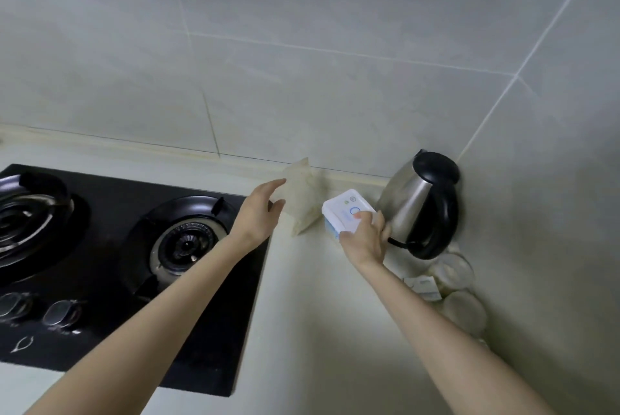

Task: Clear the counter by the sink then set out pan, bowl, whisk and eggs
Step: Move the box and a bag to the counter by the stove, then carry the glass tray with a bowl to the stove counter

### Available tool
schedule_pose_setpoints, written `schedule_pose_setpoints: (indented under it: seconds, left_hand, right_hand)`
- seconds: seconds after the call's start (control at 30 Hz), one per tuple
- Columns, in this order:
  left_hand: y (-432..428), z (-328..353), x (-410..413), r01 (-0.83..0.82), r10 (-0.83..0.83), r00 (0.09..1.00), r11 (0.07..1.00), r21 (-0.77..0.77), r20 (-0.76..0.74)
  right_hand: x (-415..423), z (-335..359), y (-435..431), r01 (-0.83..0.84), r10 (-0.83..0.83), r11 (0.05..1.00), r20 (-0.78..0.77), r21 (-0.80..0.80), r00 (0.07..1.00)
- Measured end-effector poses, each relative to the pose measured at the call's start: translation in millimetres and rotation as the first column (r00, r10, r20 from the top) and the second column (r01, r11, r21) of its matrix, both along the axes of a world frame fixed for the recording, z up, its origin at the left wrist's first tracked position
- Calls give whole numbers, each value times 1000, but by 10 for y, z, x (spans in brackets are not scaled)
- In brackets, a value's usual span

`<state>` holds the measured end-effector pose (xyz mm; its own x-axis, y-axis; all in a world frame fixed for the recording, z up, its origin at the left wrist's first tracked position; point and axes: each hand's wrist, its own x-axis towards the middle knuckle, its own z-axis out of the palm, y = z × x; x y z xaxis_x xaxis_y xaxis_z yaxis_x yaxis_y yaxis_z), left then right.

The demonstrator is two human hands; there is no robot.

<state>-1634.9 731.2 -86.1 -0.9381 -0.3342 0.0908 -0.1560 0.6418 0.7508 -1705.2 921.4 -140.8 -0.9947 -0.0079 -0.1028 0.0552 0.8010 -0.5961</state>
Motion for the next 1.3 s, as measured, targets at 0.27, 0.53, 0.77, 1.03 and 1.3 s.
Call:
schedule_pose_setpoints:
  seconds: [0.27,0.53,0.77,1.03,1.3]
  left_hand:
    - [-53,395,773,-81,87,991,995,62,-105]
    - [-485,727,1950,-253,269,939,962,100,-216]
    - [-1055,830,3557,-433,440,867,898,83,-235]
    - [-1584,818,5770,-622,613,760,782,30,-218]
    - [-1803,874,7801,-860,851,479,505,81,-216]
  right_hand:
    - [673,681,-253,-371,340,906,-168,-205,925]
    - [1673,1236,-920,-610,533,732,-302,-304,790]
    - [3025,1379,-1706,-749,669,585,-336,-311,663]
    - [4799,1380,-2645,-865,807,409,-329,-289,491]
    - [6630,1508,-3510,-961,927,62,-342,-268,155]
